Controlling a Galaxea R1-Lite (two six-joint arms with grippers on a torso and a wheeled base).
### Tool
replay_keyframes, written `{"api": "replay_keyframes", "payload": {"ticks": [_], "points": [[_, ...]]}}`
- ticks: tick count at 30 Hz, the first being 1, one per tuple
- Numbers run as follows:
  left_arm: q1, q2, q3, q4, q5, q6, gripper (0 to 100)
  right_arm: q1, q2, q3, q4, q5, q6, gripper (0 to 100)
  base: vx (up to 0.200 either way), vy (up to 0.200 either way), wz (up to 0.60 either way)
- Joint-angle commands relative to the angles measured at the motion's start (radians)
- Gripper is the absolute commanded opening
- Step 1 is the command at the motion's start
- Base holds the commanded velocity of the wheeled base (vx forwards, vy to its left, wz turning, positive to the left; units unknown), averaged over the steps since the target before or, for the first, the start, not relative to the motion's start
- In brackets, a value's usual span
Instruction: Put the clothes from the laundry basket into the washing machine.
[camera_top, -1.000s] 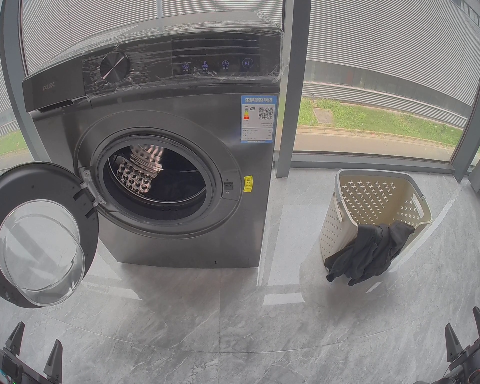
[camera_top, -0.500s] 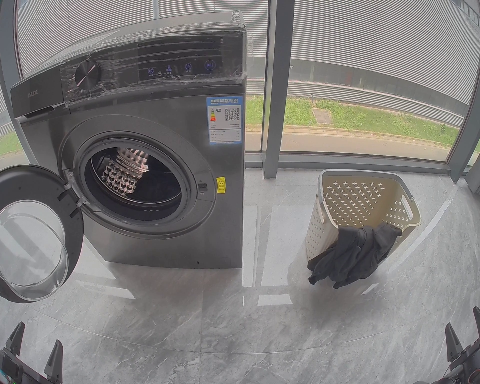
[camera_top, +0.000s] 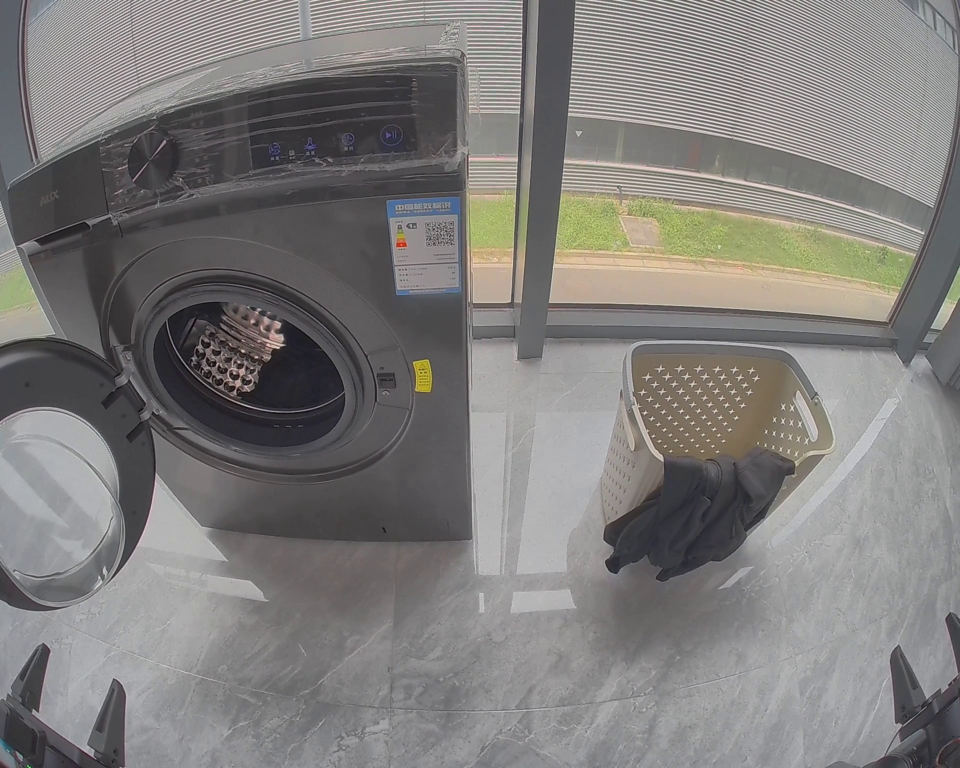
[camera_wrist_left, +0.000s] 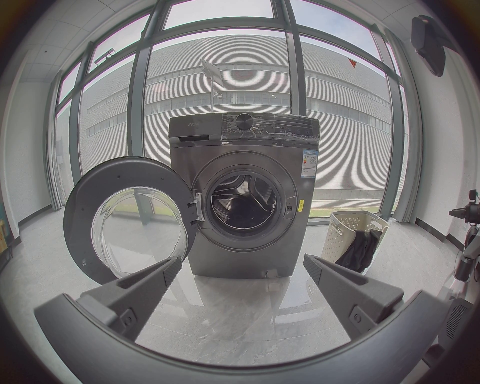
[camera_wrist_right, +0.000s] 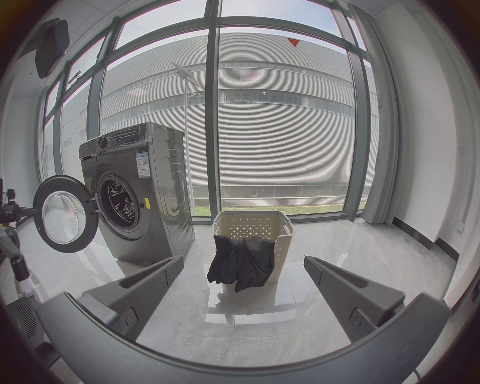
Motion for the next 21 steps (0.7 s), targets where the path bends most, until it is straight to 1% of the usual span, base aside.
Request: {"api": "replay_keyframes", "payload": {"ticks": [1, 21], "points": [[0.0, -0.015, 0.016, 0.0, 0.0, -0.001, 100, 0.0, -0.015, 0.008, 0.0, 0.0, 0.0, 100, 0.0, -0.2, 0.0], [0.0, -0.015, 0.016, 0.0, -0.001, 0.002, 100, -0.002, -0.015, 0.008, 0.0, 0.0, 0.0, 100, 0.0, -0.2, 0.0]]}}
